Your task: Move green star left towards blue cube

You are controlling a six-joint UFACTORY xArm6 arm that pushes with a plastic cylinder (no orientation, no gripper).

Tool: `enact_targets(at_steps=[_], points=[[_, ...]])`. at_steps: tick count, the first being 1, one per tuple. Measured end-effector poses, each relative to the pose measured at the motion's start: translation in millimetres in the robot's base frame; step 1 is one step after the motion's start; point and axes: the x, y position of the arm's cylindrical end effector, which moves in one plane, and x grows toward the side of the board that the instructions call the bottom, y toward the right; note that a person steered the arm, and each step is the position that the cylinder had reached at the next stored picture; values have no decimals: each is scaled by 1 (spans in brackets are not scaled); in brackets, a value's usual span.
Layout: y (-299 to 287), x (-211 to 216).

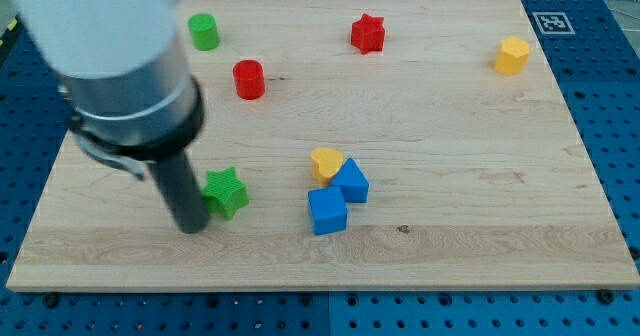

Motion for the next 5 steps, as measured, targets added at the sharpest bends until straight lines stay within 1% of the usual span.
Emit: enact_targets(at_steps=[1,2,4,5], points=[[-18,-18],[1,-24],[50,-4],[45,-20]])
